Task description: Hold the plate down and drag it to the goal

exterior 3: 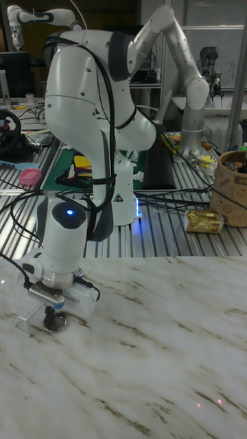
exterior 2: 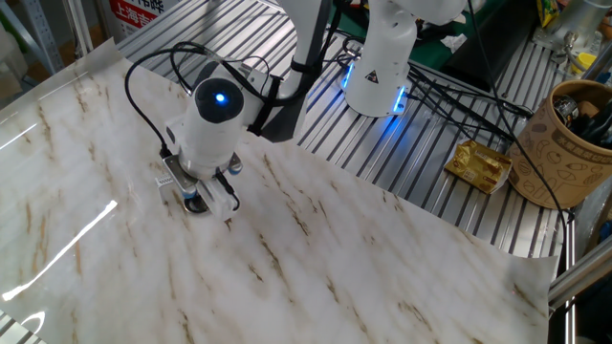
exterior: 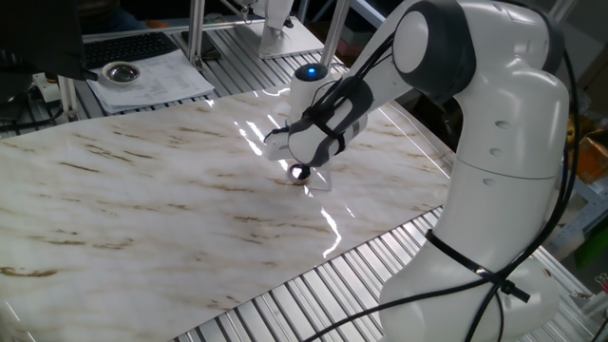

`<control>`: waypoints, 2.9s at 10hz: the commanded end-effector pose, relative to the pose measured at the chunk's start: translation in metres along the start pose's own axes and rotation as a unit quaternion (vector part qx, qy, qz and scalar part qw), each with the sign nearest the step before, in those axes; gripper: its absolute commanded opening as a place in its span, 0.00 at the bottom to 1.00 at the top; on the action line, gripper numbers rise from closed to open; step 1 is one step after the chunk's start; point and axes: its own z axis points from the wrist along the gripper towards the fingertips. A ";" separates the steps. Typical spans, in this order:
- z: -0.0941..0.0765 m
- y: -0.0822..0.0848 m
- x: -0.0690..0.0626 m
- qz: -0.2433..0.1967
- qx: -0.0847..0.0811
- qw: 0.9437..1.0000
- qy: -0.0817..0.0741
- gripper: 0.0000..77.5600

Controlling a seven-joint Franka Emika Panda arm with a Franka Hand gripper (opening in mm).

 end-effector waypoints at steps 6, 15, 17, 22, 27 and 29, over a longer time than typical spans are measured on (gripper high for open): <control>-0.021 0.005 -0.006 0.036 -0.041 0.998 0.025 0.00; -0.029 0.028 -0.011 0.069 -0.085 0.993 0.044 0.00; -0.029 0.037 -0.012 0.076 -0.087 0.992 0.044 0.00; -0.025 0.046 -0.009 0.089 -0.104 0.990 0.044 0.00; -0.018 0.051 -0.008 0.086 -0.101 0.990 0.040 0.00; -0.017 0.051 -0.007 0.079 -0.099 0.991 0.038 0.00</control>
